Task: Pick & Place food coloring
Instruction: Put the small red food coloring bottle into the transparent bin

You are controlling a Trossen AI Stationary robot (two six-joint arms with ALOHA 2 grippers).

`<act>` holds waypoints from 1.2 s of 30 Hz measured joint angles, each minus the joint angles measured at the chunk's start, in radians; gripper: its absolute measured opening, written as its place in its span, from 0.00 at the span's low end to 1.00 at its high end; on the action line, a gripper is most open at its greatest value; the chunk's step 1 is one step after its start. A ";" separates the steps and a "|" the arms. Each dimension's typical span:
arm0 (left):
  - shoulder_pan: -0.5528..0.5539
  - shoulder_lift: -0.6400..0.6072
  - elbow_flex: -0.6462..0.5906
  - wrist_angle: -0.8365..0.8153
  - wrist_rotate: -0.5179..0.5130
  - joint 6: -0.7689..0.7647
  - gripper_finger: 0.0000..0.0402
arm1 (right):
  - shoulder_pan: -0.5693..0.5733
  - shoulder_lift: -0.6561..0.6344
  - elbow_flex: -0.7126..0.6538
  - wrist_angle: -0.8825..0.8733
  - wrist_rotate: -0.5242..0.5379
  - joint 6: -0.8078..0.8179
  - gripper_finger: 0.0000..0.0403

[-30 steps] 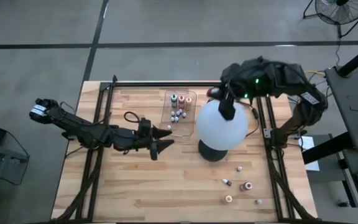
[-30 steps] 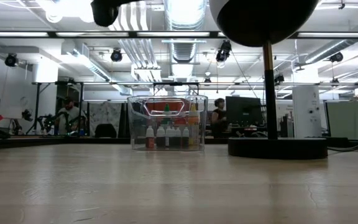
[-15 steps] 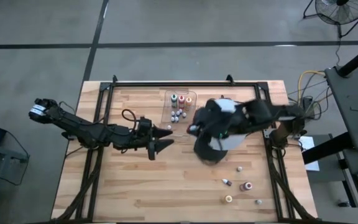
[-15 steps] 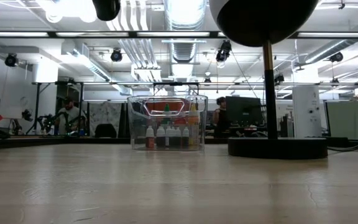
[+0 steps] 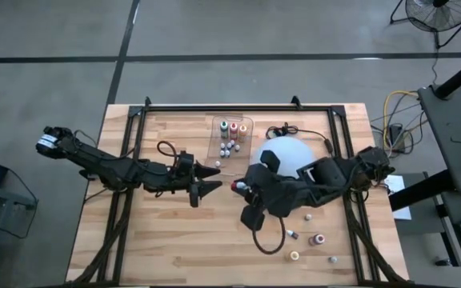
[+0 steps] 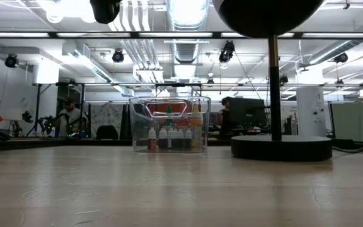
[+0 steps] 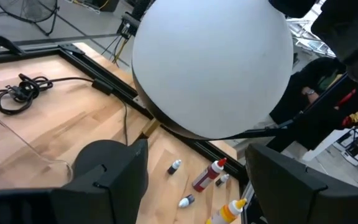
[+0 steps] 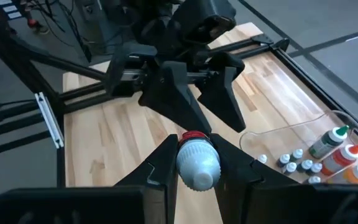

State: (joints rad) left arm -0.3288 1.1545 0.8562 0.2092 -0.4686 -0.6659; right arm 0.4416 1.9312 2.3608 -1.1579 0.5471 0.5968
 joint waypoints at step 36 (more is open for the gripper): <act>0.001 0.000 0.000 -0.010 0.004 0.001 0.60 | -0.023 -0.058 -0.010 0.070 0.055 -0.077 0.17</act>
State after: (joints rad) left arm -0.3283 1.1545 0.8562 0.1993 -0.4649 -0.6651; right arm 0.4188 1.8732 2.3512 -1.0874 0.6025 0.5195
